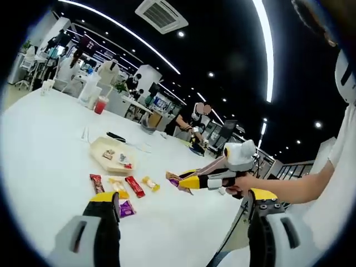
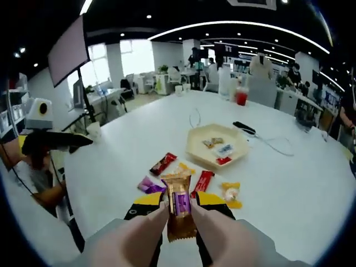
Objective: Place the target food into the container with the food tongs after gripping and lifting it, then release it inside without dropping or visibly crushing the food.
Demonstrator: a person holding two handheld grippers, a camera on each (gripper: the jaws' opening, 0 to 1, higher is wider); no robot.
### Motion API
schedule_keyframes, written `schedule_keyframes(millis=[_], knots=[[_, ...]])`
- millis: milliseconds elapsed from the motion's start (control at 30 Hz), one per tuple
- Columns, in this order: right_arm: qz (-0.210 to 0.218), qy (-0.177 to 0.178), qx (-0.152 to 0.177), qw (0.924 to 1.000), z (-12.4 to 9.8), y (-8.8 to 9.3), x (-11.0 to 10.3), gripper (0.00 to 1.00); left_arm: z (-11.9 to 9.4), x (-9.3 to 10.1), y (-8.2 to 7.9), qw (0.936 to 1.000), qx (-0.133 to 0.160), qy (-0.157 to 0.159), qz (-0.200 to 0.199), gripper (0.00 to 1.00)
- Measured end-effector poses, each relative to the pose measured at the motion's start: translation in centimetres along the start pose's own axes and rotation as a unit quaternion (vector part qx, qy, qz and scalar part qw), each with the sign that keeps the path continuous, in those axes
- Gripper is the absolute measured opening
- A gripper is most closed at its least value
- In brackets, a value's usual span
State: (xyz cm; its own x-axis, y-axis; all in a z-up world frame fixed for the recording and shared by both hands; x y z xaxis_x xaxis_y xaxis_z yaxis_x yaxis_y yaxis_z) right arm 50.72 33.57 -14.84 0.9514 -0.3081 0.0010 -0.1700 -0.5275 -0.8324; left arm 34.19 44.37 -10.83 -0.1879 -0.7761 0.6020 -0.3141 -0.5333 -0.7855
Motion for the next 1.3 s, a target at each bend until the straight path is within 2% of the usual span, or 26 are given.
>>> schedule_keyframes(millis=[67, 133, 300, 367, 467, 533, 700, 833, 900, 967, 1033, 1100, 1167, 1300], knots=[[0.009, 0.007, 0.008, 0.9999, -0.3, 0.0, -0.2, 0.21, -0.2, 0.0, 0.2, 0.9997, -0.018, -0.002, 0.015, 0.97], [0.018, 0.012, 0.011, 0.9997, -0.2, 0.2, -0.1, 0.21, -0.6, -0.1, -0.1, 0.9996, -0.016, -0.003, 0.023, 0.97], [0.031, 0.016, 0.017, 0.9993, 0.0, 0.1, 0.0, 0.21, -0.6, -1.0, -0.8, 0.9998, 0.008, -0.006, 0.019, 0.98], [0.034, 0.015, 0.019, 0.9991, -0.1, -0.2, 0.0, 0.21, -0.4, -1.5, -0.9, 0.9996, 0.012, -0.019, 0.014, 0.98], [0.029, 0.016, 0.021, 0.9992, 0.1, -0.5, 0.3, 0.21, -0.2, -1.2, -1.7, 0.9989, 0.036, -0.027, 0.011, 0.99], [0.033, 0.017, 0.02, 0.9991, 0.3, -0.6, 0.5, 0.21, -0.2, -1.1, -1.6, 0.9987, 0.037, -0.031, 0.019, 0.99], [0.027, 0.021, 0.026, 0.999, 0.5, -1.0, 0.6, 0.21, -0.1, -1.5, -0.9, 0.999, 0.023, -0.027, 0.027, 0.99], [0.037, 0.02, 0.038, 0.9984, 0.4, -1.5, 0.7, 0.21, -0.1, -2.1, -1.2, 0.9987, 0.014, -0.034, 0.036, 0.99], [0.038, 0.019, 0.038, 0.9984, 0.5, -1.6, 0.7, 0.21, -0.6, -2.1, -2.1, 0.998, 0.029, -0.042, 0.038, 0.99], [0.039, 0.018, 0.04, 0.9983, 0.9, -1.9, 0.8, 0.21, -1.1, -2.2, -2.9, 0.9974, 0.055, -0.043, 0.02, 0.99], [0.045, 0.017, 0.043, 0.9979, 1.3, -2.1, 0.8, 0.21, -1.3, -2.5, -2.8, 0.9972, 0.056, -0.045, 0.019, 0.99], [0.049, 0.015, 0.04, 0.9979, 1.6, -2.3, 0.7, 0.21, -1.4, -3.2, -2.3, 0.9972, 0.044, -0.059, 0.017, 0.99], [0.04, 0.012, 0.044, 0.9982, 1.7, -2.8, 0.6, 0.21, -1.5, -3.2, -2.2, 0.9969, 0.046, -0.061, 0.017, 0.99], [0.029, 0.009, 0.049, 0.9983, 1.7, -3.7, 0.6, 0.21, -1.3, -3.5, -1.3, 0.9968, 0.03, -0.064, 0.038, 0.99]])
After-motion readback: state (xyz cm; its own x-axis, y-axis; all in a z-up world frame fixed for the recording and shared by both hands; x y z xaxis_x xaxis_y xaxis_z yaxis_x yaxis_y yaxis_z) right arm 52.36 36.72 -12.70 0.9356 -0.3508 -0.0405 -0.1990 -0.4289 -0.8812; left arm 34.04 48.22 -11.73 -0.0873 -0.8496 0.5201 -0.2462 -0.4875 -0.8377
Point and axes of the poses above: the point that each gripper's makers call its tool centre point, and the gripper's own axes: z roughly forward along the fingers, x roughly to its right, y roughly out of its underside, the point moved 3 cm from there along -z, roughly backward along the fingers, and after that the axes turned 4 degrees about -z, right-handed, at the moved point
